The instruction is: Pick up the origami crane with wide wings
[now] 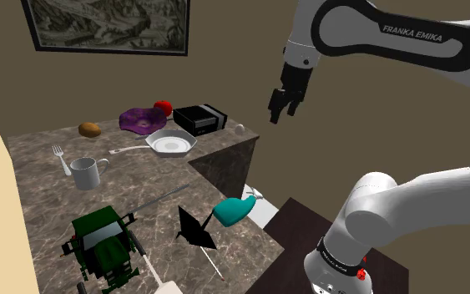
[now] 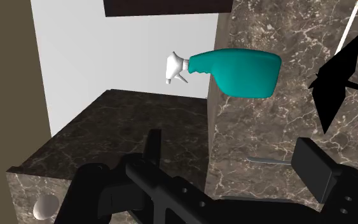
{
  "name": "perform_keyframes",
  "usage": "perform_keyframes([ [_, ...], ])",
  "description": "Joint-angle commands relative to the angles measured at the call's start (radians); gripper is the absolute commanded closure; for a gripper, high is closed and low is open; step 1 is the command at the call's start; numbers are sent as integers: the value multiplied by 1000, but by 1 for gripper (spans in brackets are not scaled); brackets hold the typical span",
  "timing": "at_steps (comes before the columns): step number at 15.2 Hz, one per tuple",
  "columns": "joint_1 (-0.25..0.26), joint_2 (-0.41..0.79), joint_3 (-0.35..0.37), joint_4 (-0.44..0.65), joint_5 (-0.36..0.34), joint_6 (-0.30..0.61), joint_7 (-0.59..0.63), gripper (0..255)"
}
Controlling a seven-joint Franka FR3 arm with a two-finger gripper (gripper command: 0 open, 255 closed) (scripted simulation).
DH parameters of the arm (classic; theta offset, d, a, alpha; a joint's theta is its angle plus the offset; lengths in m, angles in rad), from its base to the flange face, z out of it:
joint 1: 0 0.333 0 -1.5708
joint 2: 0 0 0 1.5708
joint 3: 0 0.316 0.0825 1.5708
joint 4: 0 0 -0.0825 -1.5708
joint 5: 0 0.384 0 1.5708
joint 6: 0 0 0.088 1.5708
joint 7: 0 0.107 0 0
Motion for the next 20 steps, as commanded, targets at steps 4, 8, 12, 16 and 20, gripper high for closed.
perform_keyframes([
  [4, 15, -16, 24, -100, 31, 105, 38, 0],
  [8, 39, -15, 61, -217, 73, 253, 86, 0],
  [12, 66, 17, 104, -313, 116, 413, 134, 0],
  [16, 92, 85, 152, -385, 155, 587, 183, 0],
  [20, 114, 191, 208, -430, 188, 772, 234, 0],
])
